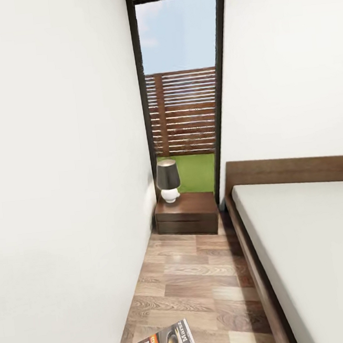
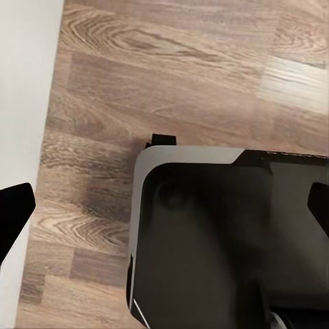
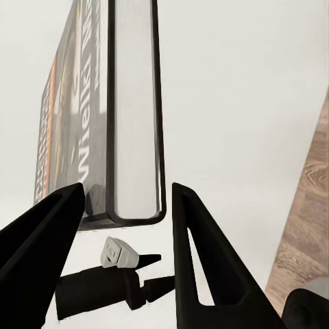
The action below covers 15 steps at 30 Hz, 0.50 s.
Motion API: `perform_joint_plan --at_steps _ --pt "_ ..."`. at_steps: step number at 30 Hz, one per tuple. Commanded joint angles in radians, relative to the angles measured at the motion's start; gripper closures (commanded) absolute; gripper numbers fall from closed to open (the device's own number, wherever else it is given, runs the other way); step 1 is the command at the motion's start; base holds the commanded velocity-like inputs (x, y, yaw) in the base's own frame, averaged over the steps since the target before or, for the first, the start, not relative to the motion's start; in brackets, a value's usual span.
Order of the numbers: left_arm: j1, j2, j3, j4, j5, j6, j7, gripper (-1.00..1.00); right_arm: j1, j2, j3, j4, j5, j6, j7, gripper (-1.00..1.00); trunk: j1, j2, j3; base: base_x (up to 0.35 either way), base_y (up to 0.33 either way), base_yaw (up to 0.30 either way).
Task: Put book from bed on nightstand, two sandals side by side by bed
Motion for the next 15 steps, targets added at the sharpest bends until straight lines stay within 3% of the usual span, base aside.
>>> perform_joint_plan --at_steps 1,8,15 --pt "0.000 0.000 -0.008 0.001 0.010 -0.004 -0.003 -1.00 0.000 -0.001 0.003 -0.001 -0.012 0.011 0.003 1.00 0.001 -0.001 0.000 0.185 0.001 0.000" --pt "0.000 -0.002 -0.008 0.000 0.010 -0.004 -0.003 -1.00 0.000 -0.001 0.002 -0.001 -0.012 0.011 0.003 1.00 0.001 -0.001 0.000 0.235 0.001 -0.021" --pt "0.000 -0.002 -0.008 0.000 0.010 -0.005 -0.002 -1.00 0.000 -0.001 0.001 -0.001 -0.012 0.011 0.003 1.00 0.001 -0.001 0.000 0.157 0.000 -0.159"
